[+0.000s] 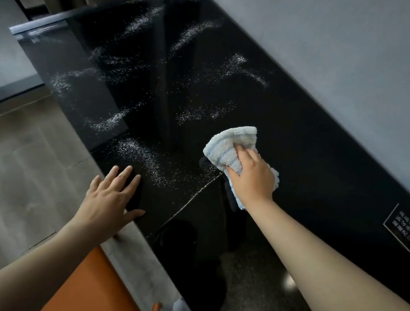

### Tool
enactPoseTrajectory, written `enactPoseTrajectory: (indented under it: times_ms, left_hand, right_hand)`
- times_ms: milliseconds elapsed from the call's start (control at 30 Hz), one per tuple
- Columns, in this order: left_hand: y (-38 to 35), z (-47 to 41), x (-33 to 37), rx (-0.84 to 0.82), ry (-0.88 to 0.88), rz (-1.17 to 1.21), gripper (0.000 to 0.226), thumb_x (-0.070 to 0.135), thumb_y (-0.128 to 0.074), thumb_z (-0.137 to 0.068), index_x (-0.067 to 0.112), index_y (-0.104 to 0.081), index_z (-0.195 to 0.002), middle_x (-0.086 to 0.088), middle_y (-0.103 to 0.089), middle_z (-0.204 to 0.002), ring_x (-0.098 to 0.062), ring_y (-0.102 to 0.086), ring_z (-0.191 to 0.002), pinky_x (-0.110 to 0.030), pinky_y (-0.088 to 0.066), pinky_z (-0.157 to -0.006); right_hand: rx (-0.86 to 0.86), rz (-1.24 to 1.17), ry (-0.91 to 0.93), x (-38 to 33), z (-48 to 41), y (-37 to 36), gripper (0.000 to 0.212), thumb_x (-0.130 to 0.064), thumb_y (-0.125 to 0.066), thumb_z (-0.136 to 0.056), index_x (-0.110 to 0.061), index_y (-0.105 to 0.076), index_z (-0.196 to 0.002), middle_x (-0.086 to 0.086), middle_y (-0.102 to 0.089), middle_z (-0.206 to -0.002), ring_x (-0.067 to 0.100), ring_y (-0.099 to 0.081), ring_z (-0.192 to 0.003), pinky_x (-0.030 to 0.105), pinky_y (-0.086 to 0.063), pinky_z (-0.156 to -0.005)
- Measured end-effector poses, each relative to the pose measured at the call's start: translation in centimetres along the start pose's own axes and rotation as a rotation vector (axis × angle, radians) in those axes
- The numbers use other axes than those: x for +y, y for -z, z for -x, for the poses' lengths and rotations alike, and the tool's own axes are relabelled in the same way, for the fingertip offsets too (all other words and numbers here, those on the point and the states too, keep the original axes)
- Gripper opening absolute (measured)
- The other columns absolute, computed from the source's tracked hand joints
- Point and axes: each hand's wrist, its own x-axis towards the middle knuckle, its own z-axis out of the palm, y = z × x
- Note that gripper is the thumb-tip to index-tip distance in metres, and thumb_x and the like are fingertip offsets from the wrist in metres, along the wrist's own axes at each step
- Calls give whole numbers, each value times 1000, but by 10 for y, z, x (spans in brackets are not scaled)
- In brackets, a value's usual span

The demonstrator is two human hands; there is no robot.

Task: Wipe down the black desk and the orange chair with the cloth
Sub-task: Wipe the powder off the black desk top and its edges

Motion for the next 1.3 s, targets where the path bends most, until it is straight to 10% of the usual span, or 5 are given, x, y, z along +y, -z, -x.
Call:
enactPoseTrajectory:
  times_ms: [467,1300]
  left_hand:
    - [-1,1,-29,-49,-60,28,74,60,-48,-89,33,-19,-151,8,-2,-161,-17,-5,-148,-60,-5,-115]
    - [-28,184,-73,33,115,321,47,40,-60,-90,16,-56,-131,-1,-59,-129,-17,-55,-116,-29,-46,-96]
  right_hand:
    - [-54,-13,30,-75,80,-24,59,-34,-67,-87,-22,-48,-141,-4,-57,-129,19,-55,-115,31,-46,-87]
    - [-256,-199,41,-178,206,-21,24,-32,-59,-92,-30,-63,-115,-10,-64,-104,9,-61,-90,23,-46,-72]
